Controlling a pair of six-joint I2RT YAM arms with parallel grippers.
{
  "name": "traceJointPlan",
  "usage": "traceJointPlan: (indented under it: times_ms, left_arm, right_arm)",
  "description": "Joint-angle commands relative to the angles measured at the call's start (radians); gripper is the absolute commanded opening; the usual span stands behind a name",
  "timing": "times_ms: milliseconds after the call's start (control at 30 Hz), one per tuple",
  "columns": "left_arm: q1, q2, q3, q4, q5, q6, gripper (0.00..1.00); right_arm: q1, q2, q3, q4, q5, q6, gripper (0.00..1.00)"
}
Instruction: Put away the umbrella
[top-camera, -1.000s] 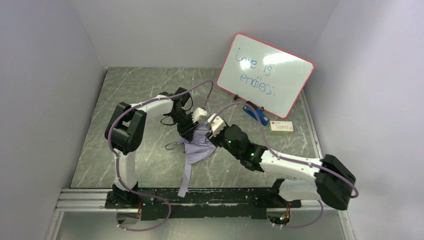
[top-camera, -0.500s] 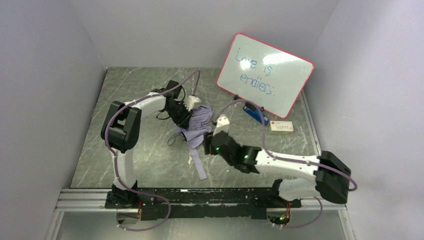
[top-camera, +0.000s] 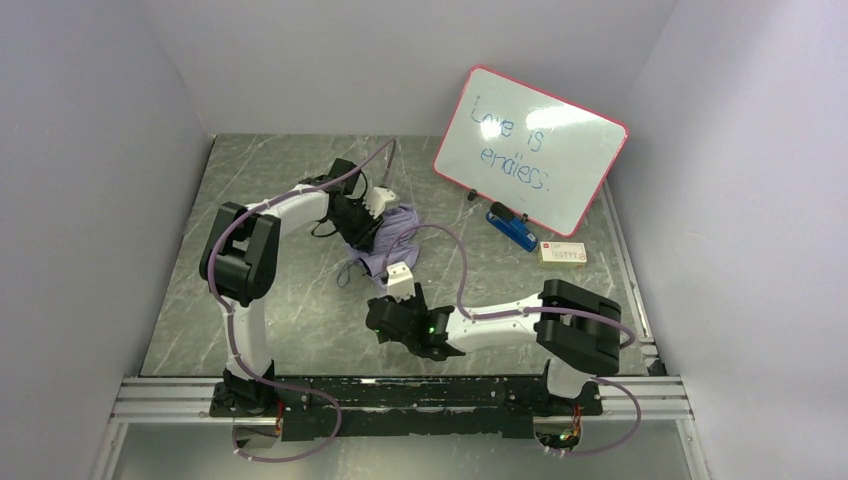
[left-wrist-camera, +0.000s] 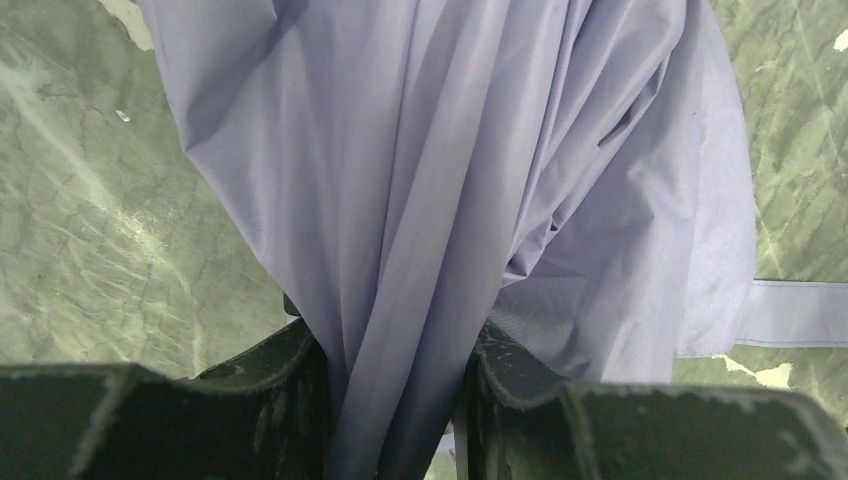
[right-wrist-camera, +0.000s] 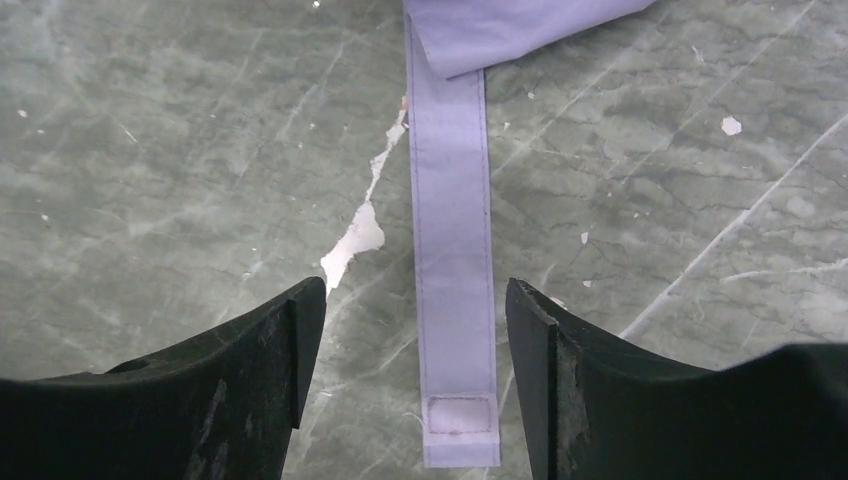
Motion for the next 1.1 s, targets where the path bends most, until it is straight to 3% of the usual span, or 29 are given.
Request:
traceJointPlan:
  times_ms: [0,233,700,967,1067]
  left_arm:
    - [0.033,0.041,-0.038,0.007,-0.196,0.01,0.05]
    - [0.033,0.035,-0.034,-0.005,-0.202,0.018,0.05]
    - [0.031,0.011,-0.038,-0.017,-0.205,0.027,0.05]
    - [0.031,0.014,-0.028,-0.024,-0.201,0.024,0.05]
    - [0.031,0.011,-0.023,-0.031,-0.203,0.026,0.05]
  right_arm:
    - [0.001,0.018,0.023,-0.045,0.017,-0.018,0.7]
    - [-0.024,0.034,0.009,-0.066,-0.13,-0.031,0.65]
    - [-0.052,0.045,0.01,-0.263,-0.167,0.03,0.57]
    - [-0.072,0.086,-0.017,-0.228,-0.249,0.013,0.39]
    - [-0.105,0.092,-0.036,-0.215,-0.287,0.004,0.24]
